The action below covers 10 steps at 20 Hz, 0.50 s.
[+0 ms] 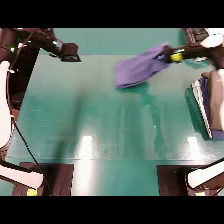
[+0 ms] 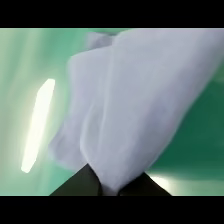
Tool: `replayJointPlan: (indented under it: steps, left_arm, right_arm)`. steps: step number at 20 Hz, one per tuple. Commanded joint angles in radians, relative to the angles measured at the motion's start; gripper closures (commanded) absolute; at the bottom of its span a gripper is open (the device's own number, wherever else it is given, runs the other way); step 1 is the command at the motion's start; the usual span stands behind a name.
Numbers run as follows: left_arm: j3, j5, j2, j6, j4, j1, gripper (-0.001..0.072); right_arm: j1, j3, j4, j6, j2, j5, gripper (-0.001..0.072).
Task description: Fold the shirts.
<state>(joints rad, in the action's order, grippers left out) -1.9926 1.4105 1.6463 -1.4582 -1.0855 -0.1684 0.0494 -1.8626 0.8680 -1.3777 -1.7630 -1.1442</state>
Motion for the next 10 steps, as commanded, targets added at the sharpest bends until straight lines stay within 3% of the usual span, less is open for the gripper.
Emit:
replayJointPlan:
  steps: [1, 5, 10]
  left_arm:
    - [0.0, -0.05, -0.001, -0.001, 0.001, -0.095, 0.0679]
    - [0.0, -0.098, -0.001, -0.001, 0.001, -0.164, 0.0679]
    - [0.0, -0.111, -0.001, -0.001, 0.001, -0.195, 0.0679]
  right_arm:
    - [-0.251, -0.013, 0.073, -0.01, 0.08, -0.008, 0.0697]
    - [-0.47, -0.012, 0.066, -0.01, 0.076, -0.005, 0.0697]
    - [-0.572, -0.014, 0.065, -0.01, 0.077, 0.028, 0.0696]
